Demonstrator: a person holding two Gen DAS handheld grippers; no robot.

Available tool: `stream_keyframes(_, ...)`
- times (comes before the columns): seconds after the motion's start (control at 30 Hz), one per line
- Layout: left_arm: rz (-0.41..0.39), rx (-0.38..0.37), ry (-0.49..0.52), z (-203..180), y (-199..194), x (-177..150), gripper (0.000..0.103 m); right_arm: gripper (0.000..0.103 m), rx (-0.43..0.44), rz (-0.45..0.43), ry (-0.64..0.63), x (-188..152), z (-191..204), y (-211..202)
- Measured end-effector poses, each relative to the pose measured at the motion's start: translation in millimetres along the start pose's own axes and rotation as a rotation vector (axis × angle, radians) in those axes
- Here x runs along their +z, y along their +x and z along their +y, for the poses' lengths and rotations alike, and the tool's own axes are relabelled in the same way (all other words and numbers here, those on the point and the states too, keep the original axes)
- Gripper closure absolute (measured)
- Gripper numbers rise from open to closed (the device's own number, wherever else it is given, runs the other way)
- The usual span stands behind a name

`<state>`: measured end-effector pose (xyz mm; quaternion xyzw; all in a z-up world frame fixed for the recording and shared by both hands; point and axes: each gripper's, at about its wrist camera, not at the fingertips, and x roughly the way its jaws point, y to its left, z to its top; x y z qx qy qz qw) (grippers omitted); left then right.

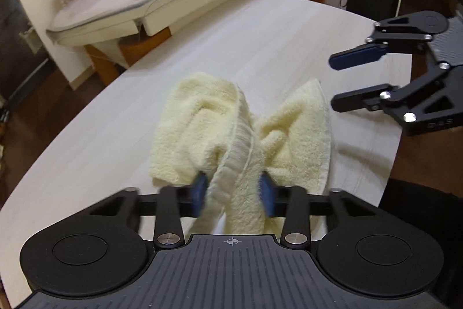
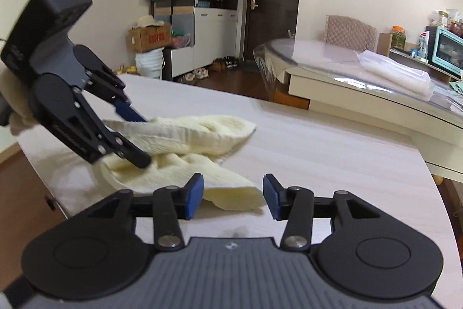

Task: Fold towel
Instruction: 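Grasp another towel edge with the left gripper while the right gripper holds its edge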

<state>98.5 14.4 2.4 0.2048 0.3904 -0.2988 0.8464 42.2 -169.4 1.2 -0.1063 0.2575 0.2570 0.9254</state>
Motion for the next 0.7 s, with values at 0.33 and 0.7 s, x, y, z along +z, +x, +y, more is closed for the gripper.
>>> stream_keyframes(0.33, -0.069, 0.042, -0.107, 18, -16, -5, 0.087, 0.050, 0.040, 0.070, -0.194, 2, 2, 30)
stream_keyframes(0.7, -0.193, 0.108, -0.275, 38, -36, -2, 0.087, 0.101, -0.167, -0.095, -0.328, 22, 5, 3)
